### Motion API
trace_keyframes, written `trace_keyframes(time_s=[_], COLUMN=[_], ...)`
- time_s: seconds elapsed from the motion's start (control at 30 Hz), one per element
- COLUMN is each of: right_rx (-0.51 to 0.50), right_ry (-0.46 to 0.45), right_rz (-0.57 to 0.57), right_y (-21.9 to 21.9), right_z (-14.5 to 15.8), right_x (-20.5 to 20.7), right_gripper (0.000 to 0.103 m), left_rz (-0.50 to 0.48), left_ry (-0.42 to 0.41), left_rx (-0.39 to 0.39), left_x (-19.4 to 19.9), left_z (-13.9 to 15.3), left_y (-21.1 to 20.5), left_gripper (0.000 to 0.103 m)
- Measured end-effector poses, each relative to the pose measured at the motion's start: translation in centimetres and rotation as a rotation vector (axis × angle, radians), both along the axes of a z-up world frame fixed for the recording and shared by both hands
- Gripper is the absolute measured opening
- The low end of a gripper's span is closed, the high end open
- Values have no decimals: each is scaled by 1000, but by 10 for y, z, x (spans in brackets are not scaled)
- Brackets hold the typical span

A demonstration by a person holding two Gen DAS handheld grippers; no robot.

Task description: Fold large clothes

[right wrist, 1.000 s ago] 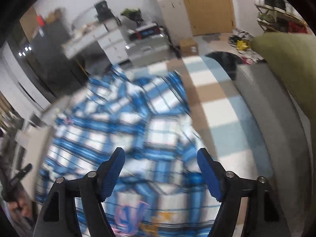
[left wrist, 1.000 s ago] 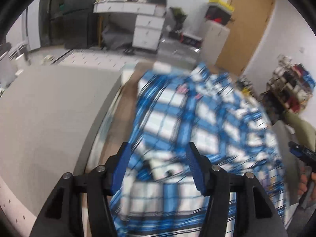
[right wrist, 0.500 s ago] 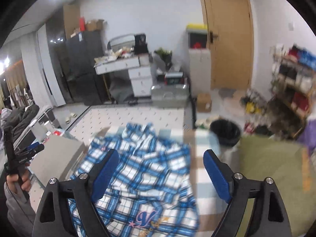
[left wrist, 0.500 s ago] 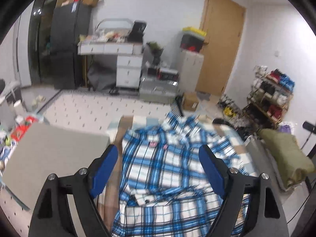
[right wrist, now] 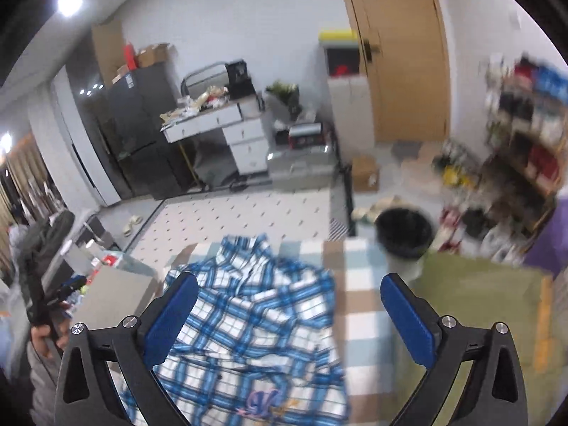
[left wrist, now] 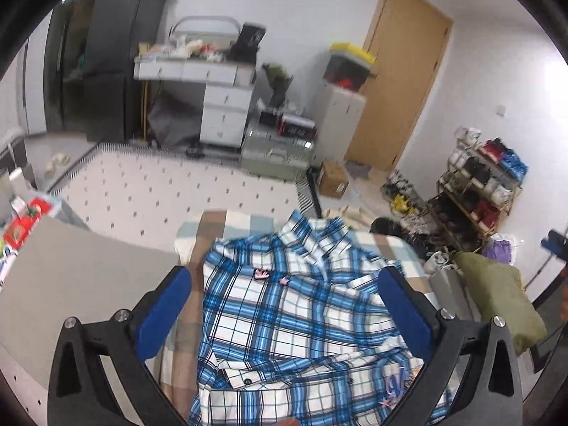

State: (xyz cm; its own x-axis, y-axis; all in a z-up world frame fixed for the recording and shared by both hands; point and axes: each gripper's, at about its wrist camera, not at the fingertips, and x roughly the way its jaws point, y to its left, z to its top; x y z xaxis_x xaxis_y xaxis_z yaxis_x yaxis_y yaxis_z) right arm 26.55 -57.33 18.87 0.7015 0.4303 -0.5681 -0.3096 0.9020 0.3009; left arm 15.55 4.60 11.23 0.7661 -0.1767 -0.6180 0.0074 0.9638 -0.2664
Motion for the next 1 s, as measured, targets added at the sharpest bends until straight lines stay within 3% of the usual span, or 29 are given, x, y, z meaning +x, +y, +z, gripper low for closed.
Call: trace_keyframes(time_s=[0.13,0.33,0.53,0.67,0.87,0.97,1.0], right_rx=[78,103,121,160,178,175,165], right_ry=[137,245,306,392,446,462,448], right_rz=[-20,-25,-89,-121,-128,-119,-122], right_y=[22,52,48,42,41,47,50], right_z=[-68,-157,-215,-250,-275,-285,-285], right_x=[54,120,167,189,206,212,212], right_gripper=[103,102,97,92,92,85,80], left_rz=[30,69,156,169,166,169,175], left_ry=[66,216,341,395,406,385,378], left_rx=[31,41,19,7,37,75,94], left_x=[29,85,133,146,146,141,138], left_z=[-33,-95,-156,-182,-193,-188,-186], left_y=[-1,11,35,41,35,31,30], left_gripper=[102,102,102,100,89,65,49])
